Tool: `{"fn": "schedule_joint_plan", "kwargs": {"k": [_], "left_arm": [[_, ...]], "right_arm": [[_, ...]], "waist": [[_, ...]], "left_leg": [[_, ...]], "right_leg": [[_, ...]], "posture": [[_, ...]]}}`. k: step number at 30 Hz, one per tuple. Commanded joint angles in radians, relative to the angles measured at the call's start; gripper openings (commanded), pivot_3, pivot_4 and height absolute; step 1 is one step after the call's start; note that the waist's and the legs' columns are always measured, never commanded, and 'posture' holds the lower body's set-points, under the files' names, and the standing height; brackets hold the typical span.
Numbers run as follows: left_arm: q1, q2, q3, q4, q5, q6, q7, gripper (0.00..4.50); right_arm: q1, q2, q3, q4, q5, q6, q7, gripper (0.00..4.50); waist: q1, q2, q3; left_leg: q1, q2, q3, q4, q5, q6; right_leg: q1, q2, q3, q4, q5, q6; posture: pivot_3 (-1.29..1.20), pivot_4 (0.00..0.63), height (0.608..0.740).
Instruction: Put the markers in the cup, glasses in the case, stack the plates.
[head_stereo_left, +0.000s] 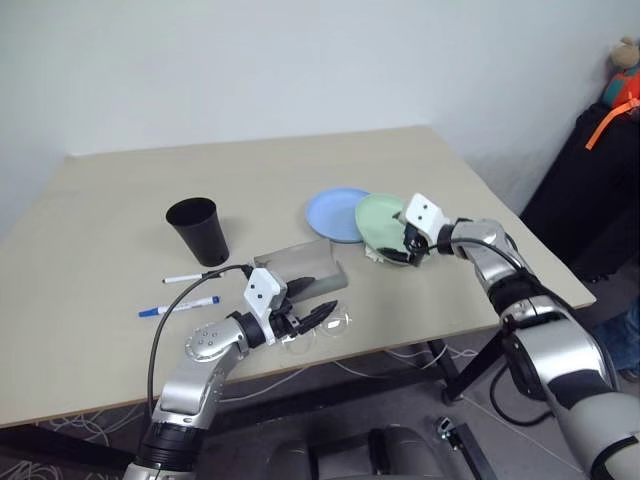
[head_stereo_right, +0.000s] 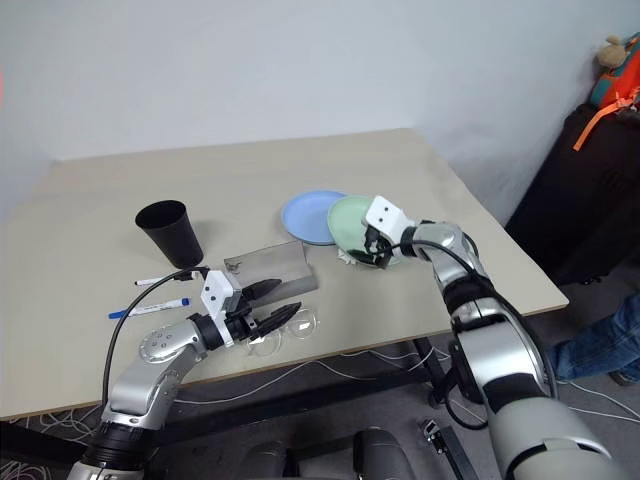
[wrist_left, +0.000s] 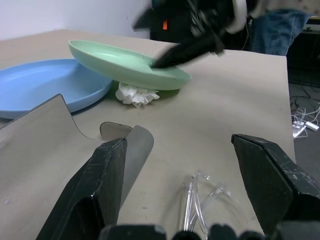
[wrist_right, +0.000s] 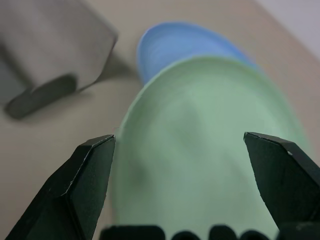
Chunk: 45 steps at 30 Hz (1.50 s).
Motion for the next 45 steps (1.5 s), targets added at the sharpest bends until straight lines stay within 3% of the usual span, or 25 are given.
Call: {"fn": "schedule_joint_plan", "kwargs": {"k": [1,11,12,14,24,25,34,45], "left_arm": [[-0.028,0.001,0.000,-0.007,-0.002,-0.013,-0.010,3.54],[-0.042,0.005,0.006,0.005,-0.001,-0.013,-0.019,3.54],[-0.040,0.005,0.007,0.002,-0.001,-0.013,-0.018,3.54],[-0.036,0.006,0.008,-0.001,-0.001,-0.013,-0.017,3.54],[-0.038,0.006,0.011,0.003,0.000,-0.016,-0.013,3.54],[-0.038,0.005,0.011,0.003,0.000,-0.016,-0.013,3.54],[-0.040,0.002,0.007,0.009,0.003,-0.022,-0.014,3.54],[-0.054,0.000,0.003,0.019,0.007,-0.026,-0.014,3.54]], "right_arm": [[0.057,-0.007,0.006,-0.151,0.010,0.078,-0.001,4.45],[0.090,-0.015,0.076,-0.152,-0.093,0.116,-0.131,4.45],[0.090,-0.016,0.081,-0.152,-0.098,0.114,-0.137,4.28],[0.089,-0.016,0.086,-0.153,-0.101,0.112,-0.142,3.84],[0.041,-0.028,0.117,-0.141,-0.139,0.016,-0.187,0.22],[0.032,-0.031,0.124,-0.139,-0.146,-0.006,-0.193,0.07],[-0.079,-0.029,0.169,-0.060,-0.194,-0.183,-0.229,0.07],[-0.250,0.072,0.244,0.213,-0.288,-0.373,-0.328,0.07]], "waist": [[0.000,0.000,0.000],[-0.001,0.001,0.000],[0.000,0.001,0.000],[0.000,0.001,0.000],[-0.001,0.001,0.000],[-0.001,0.001,0.000],[-0.001,0.001,0.001],[-0.002,0.001,0.001]], "left_leg": [[0.000,0.000,0.000,0.001,0.000,0.000],[0.002,0.000,0.000,0.006,0.000,-0.001],[0.002,0.000,0.000,0.006,0.000,-0.001],[0.002,0.000,0.000,0.006,0.000,-0.001],[0.000,-0.001,0.000,0.006,0.000,0.000],[0.000,-0.001,0.000,0.006,0.000,0.000],[0.001,-0.001,0.000,0.005,0.000,0.000],[0.001,-0.001,0.000,0.005,0.000,0.000]], "right_leg": [[0.000,0.000,0.000,0.001,0.000,0.000],[-0.001,0.000,0.001,0.009,-0.002,-0.002],[-0.001,0.000,0.001,0.010,-0.002,-0.002],[-0.001,0.000,0.001,0.010,-0.002,-0.002],[-0.002,0.000,0.001,0.008,-0.002,-0.002],[-0.002,0.000,0.001,0.009,-0.002,-0.002],[-0.002,0.000,0.001,0.009,-0.002,-0.002],[-0.002,0.000,0.002,0.009,-0.002,-0.002]], "posture": [[0.00,0.000,0.740],[0.00,0.000,0.740],[0.00,0.000,0.740],[0.00,0.000,0.740],[0.00,0.000,0.740],[0.00,0.000,0.740],[0.00,0.000,0.740],[0.00,0.000,0.740]]}}
